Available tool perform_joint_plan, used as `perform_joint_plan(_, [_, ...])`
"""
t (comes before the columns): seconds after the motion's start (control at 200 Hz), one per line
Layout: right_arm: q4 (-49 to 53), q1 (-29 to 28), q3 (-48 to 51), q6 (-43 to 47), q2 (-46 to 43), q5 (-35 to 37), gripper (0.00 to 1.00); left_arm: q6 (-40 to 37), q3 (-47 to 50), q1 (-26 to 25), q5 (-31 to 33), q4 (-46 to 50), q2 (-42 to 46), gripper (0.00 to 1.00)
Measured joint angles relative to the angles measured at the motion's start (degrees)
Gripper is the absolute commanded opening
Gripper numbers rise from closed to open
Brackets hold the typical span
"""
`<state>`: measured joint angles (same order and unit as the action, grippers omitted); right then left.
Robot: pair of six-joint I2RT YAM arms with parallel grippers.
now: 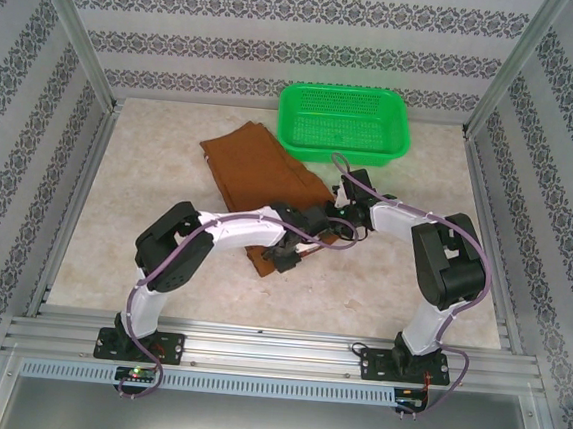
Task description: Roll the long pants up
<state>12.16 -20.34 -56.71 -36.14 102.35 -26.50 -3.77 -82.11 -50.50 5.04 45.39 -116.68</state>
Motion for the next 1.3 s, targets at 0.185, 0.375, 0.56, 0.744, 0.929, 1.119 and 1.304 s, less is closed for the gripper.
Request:
perform_joint_plan(0.185, [-0.07, 0.33, 0.0, 0.02, -0.04, -0.09, 0.03, 0.13, -0.52, 0.55, 0.83, 0.44, 0.13, 0.0])
perform_joint_plan(0.375, [1.66, 1.88, 0.0, 0.13, -3.82, 1.22, 0.42, 0.13, -0.48, 2.43, -5.88, 1.05, 1.44, 0.0])
perform_joint_plan(0.56, [2.19, 5.49, -0.02, 0.92, -16.48, 5.7, 0.57, 0.13, -4.04, 3.63, -17.86, 7.67, 2.23, 0.0])
perform_joint_plan(0.744, [4.44, 6.32, -1.95, 2.54, -22.01, 7.23, 0.57, 0.79, -9.92, 4.87, -31.28, 12.48, 2.67, 0.0])
perform_joint_plan(0.929, [6.99, 6.32, -0.31, 3.13, -22.51, 7.67, 0.57, 4.87, -10.14, 11.28, -47.78, 12.2, 3.08, 0.0])
perform_joint_plan(1.119, [7.69, 6.32, 1.95, 3.1, -26.82, 8.24, 0.56, 11.89, -5.68, 21.18, -62.82, 7.52, 3.58, 0.0])
perform_joint_plan(1.304, [7.5, 5.92, 1.92, 3.08, -26.91, 7.8, 0.56, 15.61, -5.42, 28.04, -70.93, 5.53, -1.68, 0.0])
